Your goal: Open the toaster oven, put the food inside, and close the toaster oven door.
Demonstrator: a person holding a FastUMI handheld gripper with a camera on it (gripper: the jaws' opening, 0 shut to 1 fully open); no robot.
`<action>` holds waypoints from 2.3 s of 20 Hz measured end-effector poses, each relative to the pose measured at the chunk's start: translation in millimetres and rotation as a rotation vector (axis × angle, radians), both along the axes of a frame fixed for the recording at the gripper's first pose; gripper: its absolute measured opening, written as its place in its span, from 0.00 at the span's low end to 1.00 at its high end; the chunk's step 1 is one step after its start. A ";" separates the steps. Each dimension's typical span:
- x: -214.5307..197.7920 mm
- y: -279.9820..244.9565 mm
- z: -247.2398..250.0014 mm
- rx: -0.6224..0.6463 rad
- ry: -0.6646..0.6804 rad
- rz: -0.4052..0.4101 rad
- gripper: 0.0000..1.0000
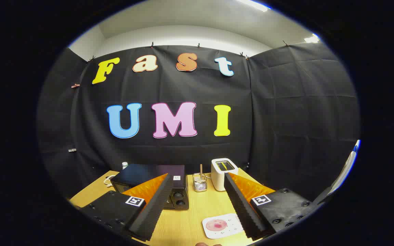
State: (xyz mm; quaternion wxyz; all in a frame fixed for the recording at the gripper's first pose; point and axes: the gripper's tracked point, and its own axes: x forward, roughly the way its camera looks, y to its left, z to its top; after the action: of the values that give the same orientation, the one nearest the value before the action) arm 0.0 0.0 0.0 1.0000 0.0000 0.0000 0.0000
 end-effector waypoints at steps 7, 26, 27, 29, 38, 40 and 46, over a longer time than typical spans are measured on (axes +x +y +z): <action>3.9 7.2 -3.4 0.006 0.012 0.006 0.98; 18.4 50.9 -17.9 0.024 0.046 0.067 0.98; 21.5 58.6 -22.8 0.029 0.059 0.079 0.98; 28.7 77.8 -30.6 0.040 0.087 0.103 0.97; 88.6 176.6 -84.1 0.069 0.198 0.158 0.98; 102.0 195.5 -103.8 0.085 0.241 0.148 0.98; 137.8 228.0 -170.4 0.077 0.344 0.109 0.98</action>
State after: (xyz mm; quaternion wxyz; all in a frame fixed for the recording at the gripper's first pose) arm 137.8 228.0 -170.4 0.9830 0.0385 0.1710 0.0542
